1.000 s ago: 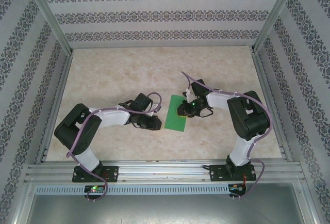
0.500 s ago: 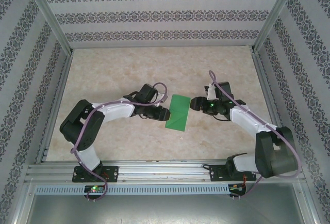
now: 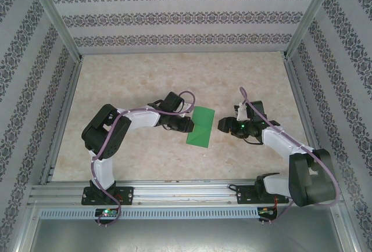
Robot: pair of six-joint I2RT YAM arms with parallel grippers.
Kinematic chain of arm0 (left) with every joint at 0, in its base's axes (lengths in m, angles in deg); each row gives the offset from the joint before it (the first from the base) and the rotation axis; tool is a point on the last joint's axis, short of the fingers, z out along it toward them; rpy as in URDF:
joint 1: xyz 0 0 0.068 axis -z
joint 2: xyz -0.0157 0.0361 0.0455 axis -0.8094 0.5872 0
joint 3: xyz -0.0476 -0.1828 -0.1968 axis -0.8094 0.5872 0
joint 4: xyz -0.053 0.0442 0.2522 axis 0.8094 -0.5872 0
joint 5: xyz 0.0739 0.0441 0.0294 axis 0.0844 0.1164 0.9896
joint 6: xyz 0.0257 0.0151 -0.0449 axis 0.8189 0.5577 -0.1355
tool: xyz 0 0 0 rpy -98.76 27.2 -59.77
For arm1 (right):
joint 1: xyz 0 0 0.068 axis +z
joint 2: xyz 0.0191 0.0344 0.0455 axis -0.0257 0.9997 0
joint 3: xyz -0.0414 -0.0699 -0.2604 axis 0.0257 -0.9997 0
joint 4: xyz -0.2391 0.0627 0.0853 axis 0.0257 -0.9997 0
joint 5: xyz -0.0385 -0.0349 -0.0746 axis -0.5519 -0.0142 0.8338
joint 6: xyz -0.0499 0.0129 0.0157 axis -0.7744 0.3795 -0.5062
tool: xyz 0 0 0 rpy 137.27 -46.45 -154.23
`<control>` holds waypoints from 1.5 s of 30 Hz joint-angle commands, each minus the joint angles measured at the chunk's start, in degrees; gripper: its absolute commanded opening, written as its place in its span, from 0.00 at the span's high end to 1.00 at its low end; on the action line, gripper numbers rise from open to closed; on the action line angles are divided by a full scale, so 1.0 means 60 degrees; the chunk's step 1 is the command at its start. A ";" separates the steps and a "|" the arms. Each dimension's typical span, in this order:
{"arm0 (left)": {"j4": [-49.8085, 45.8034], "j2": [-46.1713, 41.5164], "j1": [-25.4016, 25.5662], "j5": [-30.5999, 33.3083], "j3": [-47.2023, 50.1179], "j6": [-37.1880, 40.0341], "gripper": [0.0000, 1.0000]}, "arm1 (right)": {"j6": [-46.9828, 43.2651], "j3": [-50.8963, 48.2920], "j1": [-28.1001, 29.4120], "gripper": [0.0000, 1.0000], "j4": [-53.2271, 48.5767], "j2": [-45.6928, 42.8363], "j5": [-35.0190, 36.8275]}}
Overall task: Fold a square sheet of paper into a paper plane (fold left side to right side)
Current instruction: Turn over the paper at the center of the table.
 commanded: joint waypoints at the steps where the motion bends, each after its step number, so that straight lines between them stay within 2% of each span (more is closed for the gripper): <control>1: 0.0341 -0.0091 -0.0136 0.0093 -0.0023 0.0134 0.92 | 0.0222 -0.0156 -0.0063 0.43 0.0525 0.0073 -0.0576; 5: 0.0885 -0.0731 -0.0139 0.0295 0.0502 -0.0046 0.98 | 0.0718 -0.0285 0.0031 0.44 0.1342 0.0317 -0.1109; 9: 0.1214 -0.1202 -0.0139 0.0372 0.0846 -0.0255 0.99 | 0.1538 -0.0468 0.0341 0.45 0.2632 0.0694 -0.1504; 19: 0.1436 -0.1423 -0.0139 0.0424 0.1086 -0.0397 0.99 | 0.2480 -0.0102 0.1372 0.45 0.4443 0.2220 -0.1096; 26: 0.1310 -0.1388 -0.0139 0.0489 0.1075 -0.0352 0.99 | 0.2940 0.0172 0.1652 0.51 0.5341 0.3148 -0.1082; 29: 0.1272 -0.1374 -0.0139 0.0502 0.1061 -0.0322 0.99 | 0.3024 0.0301 0.1747 0.55 0.5461 0.3443 -0.1081; 31: 0.1248 -0.1374 -0.0139 0.0540 0.1048 -0.0323 0.98 | 0.3107 0.0327 0.1792 0.62 0.5629 0.3595 -0.1119; 36: 0.1212 -0.1462 -0.0150 0.0676 0.1068 -0.0352 0.85 | 0.3197 0.0305 0.1808 0.79 0.5805 0.3687 -0.1199; 38: 0.1315 -0.1615 -0.0190 0.0694 0.1147 -0.0472 0.77 | 0.3203 0.0305 0.1779 0.85 0.5797 0.3670 -0.1227; 45: 0.1378 -0.2892 -0.0576 0.0753 0.1571 -0.0814 0.60 | 0.3053 0.0304 0.1570 1.00 0.5819 0.3202 -0.1450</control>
